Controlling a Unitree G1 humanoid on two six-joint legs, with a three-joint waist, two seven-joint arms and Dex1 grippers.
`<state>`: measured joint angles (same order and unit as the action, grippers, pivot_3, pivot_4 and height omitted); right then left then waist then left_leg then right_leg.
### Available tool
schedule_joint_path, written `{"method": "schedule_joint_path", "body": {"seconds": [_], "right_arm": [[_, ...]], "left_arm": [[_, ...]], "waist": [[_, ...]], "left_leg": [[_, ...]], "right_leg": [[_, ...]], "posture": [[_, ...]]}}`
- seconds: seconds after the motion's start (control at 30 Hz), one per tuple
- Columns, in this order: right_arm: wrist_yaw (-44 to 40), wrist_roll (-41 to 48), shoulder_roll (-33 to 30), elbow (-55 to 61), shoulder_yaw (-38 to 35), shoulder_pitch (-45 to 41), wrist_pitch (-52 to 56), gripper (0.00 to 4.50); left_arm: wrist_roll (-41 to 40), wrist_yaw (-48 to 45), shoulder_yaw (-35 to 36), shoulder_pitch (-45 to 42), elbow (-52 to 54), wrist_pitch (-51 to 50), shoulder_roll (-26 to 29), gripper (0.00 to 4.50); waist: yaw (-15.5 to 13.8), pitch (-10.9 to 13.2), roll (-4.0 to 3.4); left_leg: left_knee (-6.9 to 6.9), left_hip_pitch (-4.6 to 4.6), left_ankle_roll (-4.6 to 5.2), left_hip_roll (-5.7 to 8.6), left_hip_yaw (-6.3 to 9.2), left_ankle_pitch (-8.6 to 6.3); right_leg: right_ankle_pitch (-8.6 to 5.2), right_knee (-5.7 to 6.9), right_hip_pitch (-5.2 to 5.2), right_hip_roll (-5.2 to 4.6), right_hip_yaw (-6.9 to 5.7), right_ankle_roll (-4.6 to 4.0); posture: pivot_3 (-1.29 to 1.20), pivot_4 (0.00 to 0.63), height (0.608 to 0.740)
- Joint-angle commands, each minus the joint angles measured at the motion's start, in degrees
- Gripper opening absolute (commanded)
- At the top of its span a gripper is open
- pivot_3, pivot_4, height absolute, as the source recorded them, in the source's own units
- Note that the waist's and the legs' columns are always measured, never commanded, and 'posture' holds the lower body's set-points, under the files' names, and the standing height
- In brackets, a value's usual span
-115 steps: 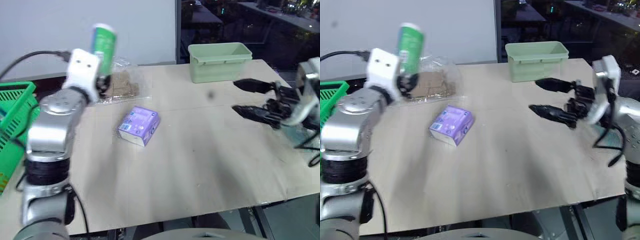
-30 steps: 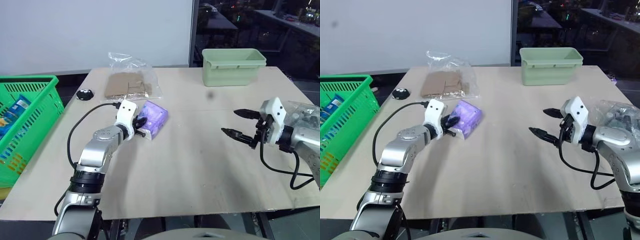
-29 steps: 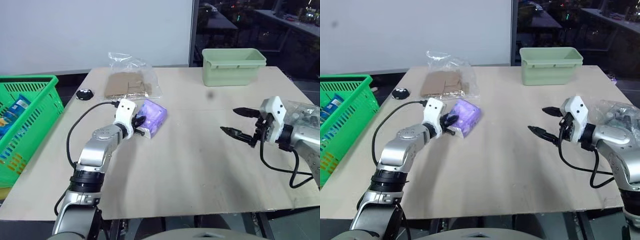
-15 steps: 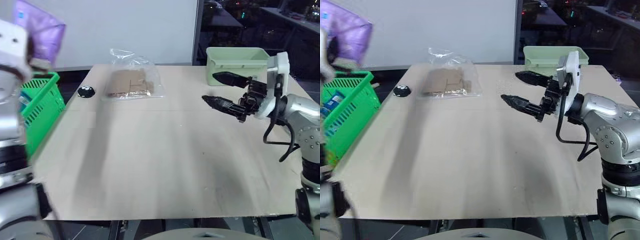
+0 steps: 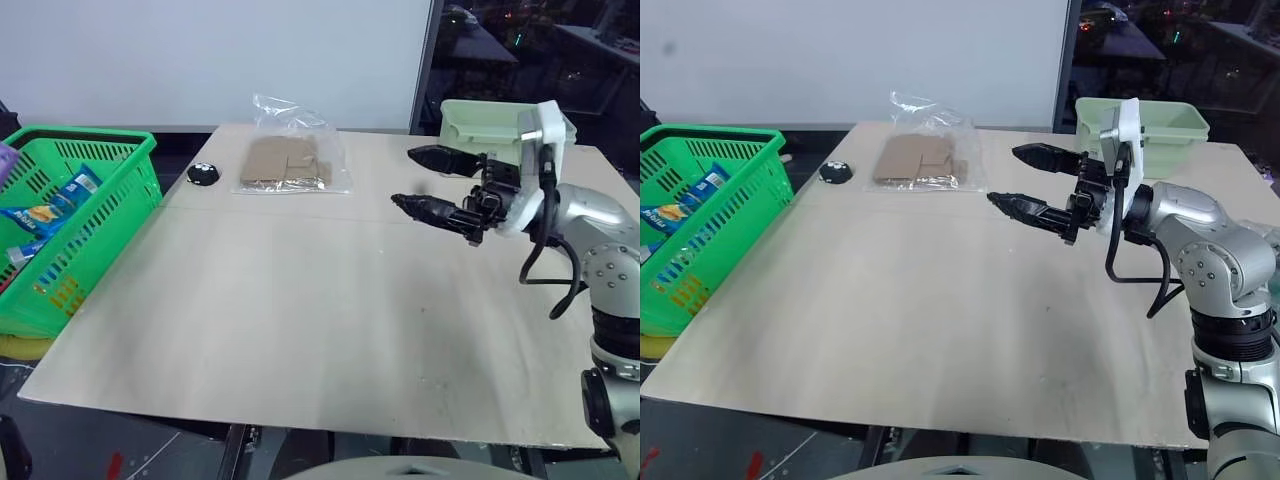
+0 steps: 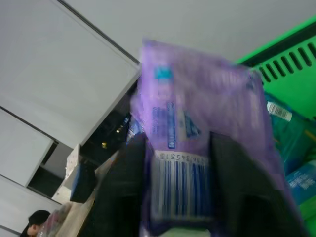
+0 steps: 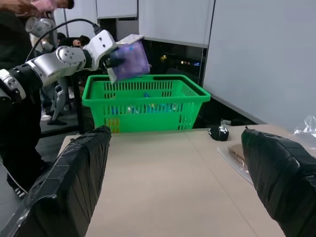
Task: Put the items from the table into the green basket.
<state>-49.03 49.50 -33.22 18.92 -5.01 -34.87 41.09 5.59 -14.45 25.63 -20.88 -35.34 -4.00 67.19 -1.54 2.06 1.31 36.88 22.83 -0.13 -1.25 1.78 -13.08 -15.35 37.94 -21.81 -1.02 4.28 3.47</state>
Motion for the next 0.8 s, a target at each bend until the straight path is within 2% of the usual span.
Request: {"method": "schedule_joint_path", "body": {"seconds": [0.03,0.07,0.23,0.33,0.4,0.5,0.67,0.73,0.8], "right_arm": [[0.3,0.3,-0.6,0.5,-1.3,-1.1,-0.2,4.5],[0.4,0.3,-0.7,0.7,-1.4,-1.0,-0.1,4.5],[0.7,0.2,-1.4,0.9,-1.7,-0.4,-0.1,4.5],[0.6,-0.2,-2.1,0.9,-1.8,0.5,-0.4,4.5],[0.0,-1.3,-2.8,0.9,-1.6,2.0,-1.2,4.5],[-0.8,-3.4,-2.8,-1.6,-2.5,5.9,-3.8,4.5],[-2.0,-11.3,-2.2,-7.6,-2.5,15.6,-13.0,4.5],[-2.6,-16.0,-2.2,-10.1,-1.4,19.8,-18.5,4.5],[-3.8,-21.4,-2.6,-13.2,0.3,24.1,-25.0,4.5]], "left_arm": [[1.1,1.5,-1.7,-2.6,-2.6,3.2,1.5,3.86],[1.0,1.7,-2.1,-3.1,-3.3,3.6,1.5,4.2],[-2.4,0.7,-1.3,-5.6,-3.6,5.1,-0.1,4.2],[-10.5,-4.1,1.5,-8.3,1.6,5.8,-4.5,4.2],[-18.1,-9.7,2.6,-7.5,10.1,2.7,-9.3,4.2],[-26.6,-15.8,1.7,-0.3,24.3,-4.3,-16.1,4.2],[-35.7,-18.4,-4.4,15.9,46.3,-15.0,-27.1,4.2],[-35.5,-18.4,-8.2,20.4,50.9,-16.5,-30.5,4.2],[-29.9,-19.0,-15.0,25.3,53.0,-15.5,-31.3,4.2]], "waist": [[0.0,0.0,-0.04],[0.0,0.0,-0.04],[0.5,0.0,-0.03],[0.4,0.0,-0.02],[0.2,0.0,0.02],[0.4,-0.1,0.06],[1.6,-0.1,0.03],[1.5,0.0,0.02],[1.5,-0.1,-0.03]], "left_leg": [[0.0,0.0,0.0,0.0,0.0,0.0],[0.0,0.0,0.0,0.01,-0.01,0.0],[-0.03,0.01,0.0,-0.01,-0.01,0.0],[-0.02,0.02,0.0,0.0,-0.02,0.0],[0.0,0.03,0.0,0.0,-0.02,0.0],[0.07,0.08,0.0,-0.01,-0.04,0.0],[0.04,-0.01,0.05,-0.02,-0.32,-0.03],[0.04,-0.01,0.05,-0.04,-0.25,-0.03],[0.05,-0.04,0.04,-0.03,-0.2,-0.02]], "right_leg": [[0.0,0.01,0.01,0.0,0.0,0.0],[0.0,0.03,0.02,0.01,0.0,0.0],[-0.01,0.04,0.01,0.06,0.0,-0.01],[0.0,0.04,0.02,0.04,-0.01,-0.01],[0.0,0.04,0.04,0.02,-0.02,-0.01],[0.01,0.02,0.05,-0.02,0.01,-0.02],[0.01,0.04,0.04,-0.06,0.35,-0.01],[0.01,0.04,0.03,0.01,0.3,-0.01],[0.0,0.08,0.04,0.11,0.28,-0.02]], "posture": [[0.08,0.0,0.74],[0.08,0.0,0.74],[0.07,0.0,0.74],[0.07,0.0,0.74],[0.07,0.0,0.74],[0.07,0.0,0.74],[0.06,0.0,0.74],[0.07,0.0,0.74],[0.06,0.0,0.74]]}}
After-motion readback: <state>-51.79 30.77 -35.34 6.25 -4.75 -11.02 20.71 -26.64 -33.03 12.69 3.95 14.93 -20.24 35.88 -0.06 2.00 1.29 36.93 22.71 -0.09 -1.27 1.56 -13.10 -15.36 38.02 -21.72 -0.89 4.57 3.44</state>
